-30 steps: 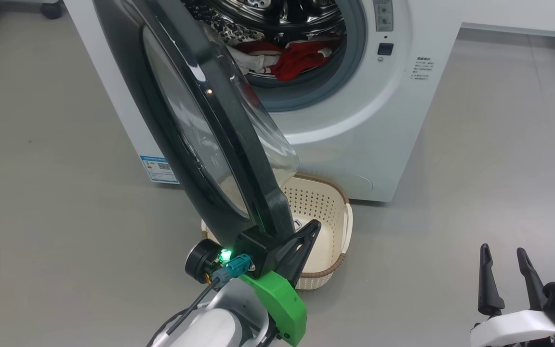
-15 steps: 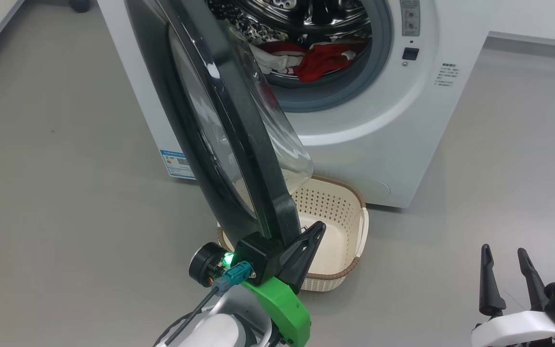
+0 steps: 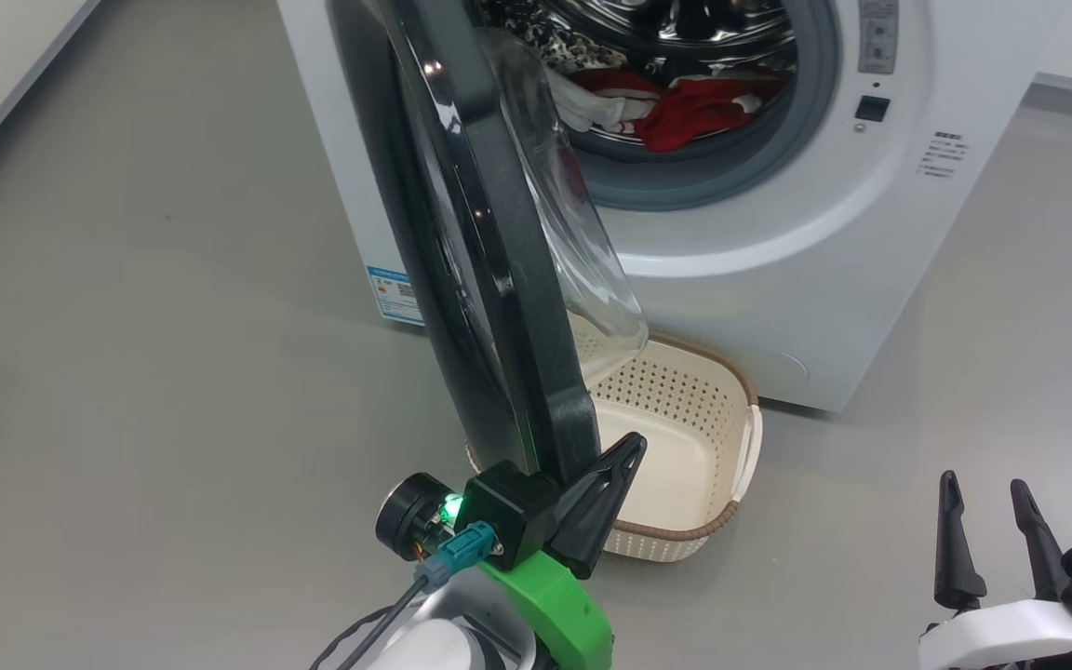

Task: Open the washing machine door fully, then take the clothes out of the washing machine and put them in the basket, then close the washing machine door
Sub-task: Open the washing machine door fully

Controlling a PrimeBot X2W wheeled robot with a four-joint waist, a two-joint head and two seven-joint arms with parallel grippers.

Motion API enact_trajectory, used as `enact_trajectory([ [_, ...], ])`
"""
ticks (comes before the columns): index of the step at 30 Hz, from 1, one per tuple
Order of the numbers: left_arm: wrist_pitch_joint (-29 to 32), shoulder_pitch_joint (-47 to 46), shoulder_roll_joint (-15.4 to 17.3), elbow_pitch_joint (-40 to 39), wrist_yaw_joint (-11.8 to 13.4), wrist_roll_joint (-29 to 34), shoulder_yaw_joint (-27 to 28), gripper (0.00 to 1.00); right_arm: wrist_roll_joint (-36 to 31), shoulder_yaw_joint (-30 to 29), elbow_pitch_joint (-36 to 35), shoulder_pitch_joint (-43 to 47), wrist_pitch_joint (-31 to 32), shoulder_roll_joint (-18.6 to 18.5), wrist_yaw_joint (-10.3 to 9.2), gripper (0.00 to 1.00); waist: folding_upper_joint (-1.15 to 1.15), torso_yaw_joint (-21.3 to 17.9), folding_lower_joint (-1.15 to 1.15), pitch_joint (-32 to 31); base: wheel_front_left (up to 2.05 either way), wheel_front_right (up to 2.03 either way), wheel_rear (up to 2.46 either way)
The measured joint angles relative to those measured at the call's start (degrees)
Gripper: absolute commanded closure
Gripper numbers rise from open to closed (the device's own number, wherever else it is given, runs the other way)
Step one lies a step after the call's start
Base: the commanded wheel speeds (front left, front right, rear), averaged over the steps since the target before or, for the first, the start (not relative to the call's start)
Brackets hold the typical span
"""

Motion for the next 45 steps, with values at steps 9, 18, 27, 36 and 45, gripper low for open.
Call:
enact_trajectory([
  [9, -0.25, 0.98, 0.09, -1.08, 0.23, 0.54, 0.15, 1.0, -0.42, -0.29, 0.13, 0.01, 0.0, 0.02, 0.14, 0.0, 0.0, 3.35, 0.0, -0.07, 0.0, 0.0, 0.0],
  [18, -0.69, 2.15, 0.41, -1.64, 0.41, 1.67, 0.65, 1.0, -0.59, -1.49, 0.11, 0.02, 0.0, -0.01, 0.15, 0.0, 0.0, 7.17, 0.0, -0.3, 0.0, 0.0, 0.0],
  [27, -0.96, 3.98, 1.08, -3.38, 0.49, 2.76, 1.97, 1.0, -1.21, -0.62, 0.21, 0.01, 0.0, -0.03, 0.81, 0.0, 0.0, 11.28, 0.0, -0.59, 0.0, 0.0, 0.0],
  [36, -2.37, 6.89, 2.31, -3.98, 0.74, 4.28, 9.47, 1.0, -2.43, 1.91, 1.87, -1.91, 0.0, -0.23, 1.98, 0.0, 0.0, 12.68, 0.0, 0.13, 0.0, 0.0, 0.0],
  [45, -3.37, 10.5, 2.52, -2.58, 0.8, 6.82, 20.43, 1.0, -2.47, 2.01, 2.76, -2.85, 0.0, -0.44, 2.18, 0.0, 0.0, 13.01, 0.0, 0.44, 0.0, 0.0, 0.0],
])
